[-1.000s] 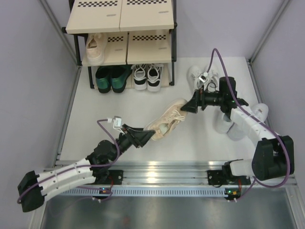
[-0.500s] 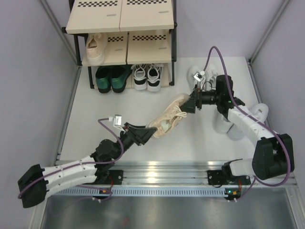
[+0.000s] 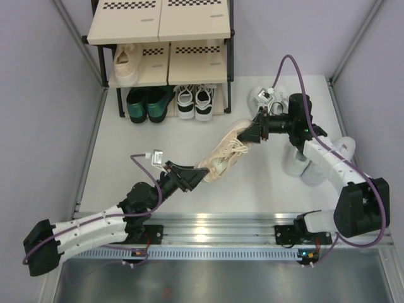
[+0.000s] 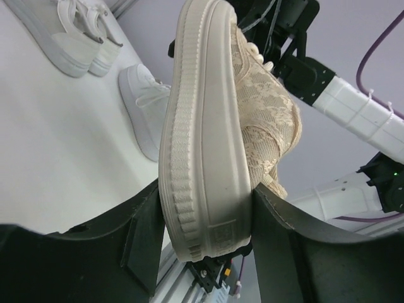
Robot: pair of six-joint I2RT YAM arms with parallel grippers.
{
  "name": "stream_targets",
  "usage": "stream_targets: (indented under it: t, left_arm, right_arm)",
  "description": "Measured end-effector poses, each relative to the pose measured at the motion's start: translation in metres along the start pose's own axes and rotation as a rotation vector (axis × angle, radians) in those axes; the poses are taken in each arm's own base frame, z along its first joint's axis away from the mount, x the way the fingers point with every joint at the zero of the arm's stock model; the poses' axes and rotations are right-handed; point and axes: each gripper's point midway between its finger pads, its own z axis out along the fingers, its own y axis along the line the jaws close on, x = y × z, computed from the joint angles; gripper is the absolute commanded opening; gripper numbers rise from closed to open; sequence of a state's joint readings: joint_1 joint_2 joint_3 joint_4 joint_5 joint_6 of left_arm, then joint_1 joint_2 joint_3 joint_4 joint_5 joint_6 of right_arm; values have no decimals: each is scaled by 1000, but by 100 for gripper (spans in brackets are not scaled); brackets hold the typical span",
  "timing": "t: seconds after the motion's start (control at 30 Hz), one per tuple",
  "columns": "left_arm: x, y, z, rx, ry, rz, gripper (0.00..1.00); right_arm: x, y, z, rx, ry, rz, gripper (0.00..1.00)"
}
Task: Place and organize the shoes onto the shoe shelf
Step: Pick up the shoe at the center of the board.
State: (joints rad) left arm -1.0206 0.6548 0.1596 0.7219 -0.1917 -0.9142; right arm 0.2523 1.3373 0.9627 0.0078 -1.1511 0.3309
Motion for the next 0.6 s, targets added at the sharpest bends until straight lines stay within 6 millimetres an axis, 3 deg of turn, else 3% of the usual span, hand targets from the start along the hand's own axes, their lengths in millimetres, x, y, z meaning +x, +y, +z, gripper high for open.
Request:
stream_targets:
  t: [0.07,0.17,0.33,0.47,0.6]
  left_arm:
    - [4,2,-1,-12,26,6,73]
    - [12,7,-1,-39,71,6,88]
    - [23,9,0,-57,147,0,91]
    - [31,16,-1,-89,200,2,80]
    - [37,29,-2,-137,228,4,51]
  right_arm:
    - [0,0,-1,4,9,-12,0]
    - [3,-3,-1,10,20,-33,0]
    - [16,-11,2,28,63,-20,0]
    - [22,-15,2,38,87,-16,0]
    - [26,-14,2,40,104,-19,0]
